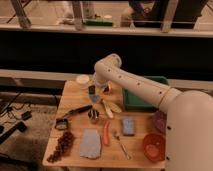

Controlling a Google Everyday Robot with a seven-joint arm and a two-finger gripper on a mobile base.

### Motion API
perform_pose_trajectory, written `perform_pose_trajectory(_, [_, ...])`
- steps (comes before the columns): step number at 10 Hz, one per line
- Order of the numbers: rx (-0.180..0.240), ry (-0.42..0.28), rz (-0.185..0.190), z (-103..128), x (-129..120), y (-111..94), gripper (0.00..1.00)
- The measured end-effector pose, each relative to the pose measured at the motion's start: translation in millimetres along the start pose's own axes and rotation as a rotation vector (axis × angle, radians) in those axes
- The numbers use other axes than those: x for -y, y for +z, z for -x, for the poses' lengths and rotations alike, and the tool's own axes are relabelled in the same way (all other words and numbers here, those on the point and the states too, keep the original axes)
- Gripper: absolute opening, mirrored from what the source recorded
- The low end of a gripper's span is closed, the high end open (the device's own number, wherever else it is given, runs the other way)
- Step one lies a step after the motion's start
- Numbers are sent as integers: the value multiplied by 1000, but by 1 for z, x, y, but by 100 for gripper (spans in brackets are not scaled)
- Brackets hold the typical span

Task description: Wipe tray with eraser

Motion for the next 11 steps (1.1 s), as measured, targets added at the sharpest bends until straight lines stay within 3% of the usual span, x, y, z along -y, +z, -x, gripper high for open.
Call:
perform_pose_trajectory(2, [-14, 55, -5, -22, -4, -3, 18])
perform_pose_trajectory(6, [-58, 174, -21, -91, -17, -17, 18])
perform_pose_trajectory(11, [-106, 239, -2, -149, -16, -18, 18])
